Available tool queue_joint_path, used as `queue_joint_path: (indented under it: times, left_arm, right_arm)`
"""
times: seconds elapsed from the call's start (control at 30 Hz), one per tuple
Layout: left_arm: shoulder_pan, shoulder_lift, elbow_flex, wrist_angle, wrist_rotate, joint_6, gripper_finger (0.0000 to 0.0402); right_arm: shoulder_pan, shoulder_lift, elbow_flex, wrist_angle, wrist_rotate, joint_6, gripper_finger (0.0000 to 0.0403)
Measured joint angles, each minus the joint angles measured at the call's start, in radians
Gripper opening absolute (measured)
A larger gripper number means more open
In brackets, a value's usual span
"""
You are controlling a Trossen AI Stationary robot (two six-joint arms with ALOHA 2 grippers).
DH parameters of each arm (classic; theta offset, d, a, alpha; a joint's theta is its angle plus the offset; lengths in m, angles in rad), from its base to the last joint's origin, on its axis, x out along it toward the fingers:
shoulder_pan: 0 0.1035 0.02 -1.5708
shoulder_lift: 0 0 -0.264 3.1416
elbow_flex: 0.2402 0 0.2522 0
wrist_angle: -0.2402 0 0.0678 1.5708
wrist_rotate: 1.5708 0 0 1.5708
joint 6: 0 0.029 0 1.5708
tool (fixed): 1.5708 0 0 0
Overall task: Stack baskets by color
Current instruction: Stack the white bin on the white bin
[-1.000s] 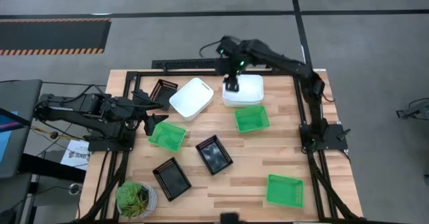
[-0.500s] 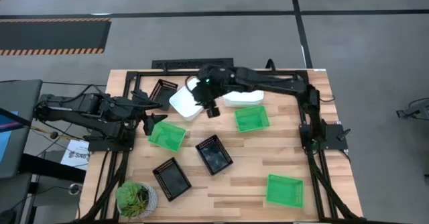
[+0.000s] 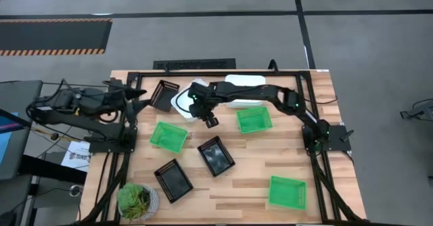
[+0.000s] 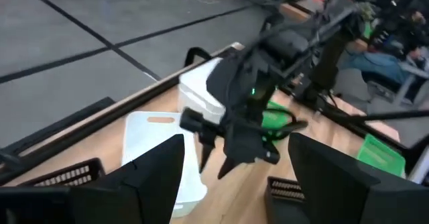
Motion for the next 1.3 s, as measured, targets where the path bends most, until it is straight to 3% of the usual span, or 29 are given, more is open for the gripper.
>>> queue_joint_path:
  times: [0.37, 0.5, 0.67, 0.77, 0.97, 1.3]
  left_arm:
    - [0.0, -0.015, 0.0, -0.019, -0.022, -0.027, 0.0256]
    - [0.0, -0.015, 0.0, -0.018, -0.022, -0.035, 0.0256]
    - [0.0, -0.015, 0.0, -0.018, -0.023, -0.049, 0.0256]
    - [0.0, -0.015, 0.0, -0.018, -0.036, -0.048, 0.0256]
    - [0.0, -0.015, 0.0, -0.017, -0.064, -0.045, 0.0256]
    - [0.0, -0.015, 0.0, -0.014, -0.066, -0.045, 0.0256]
  right_arm:
    - [-0.068, 0.094, -0.001, -0.006, 0.009, -0.008, 0.0171]
    - [-0.066, 0.107, 0.002, -0.001, 0.05, 0.003, 0.0122]
    - [-0.057, 0.112, 0.001, -0.02, 0.078, 0.018, 0.0019]
    - [-0.049, 0.106, 0.001, -0.03, 0.085, 0.051, 0.0014]
    - [-0.037, 0.002, -0.001, -0.053, 0.095, 0.13, 0.0009]
    - [-0.067, -0.299, 0.002, -0.138, 0.104, 0.297, 0.0012]
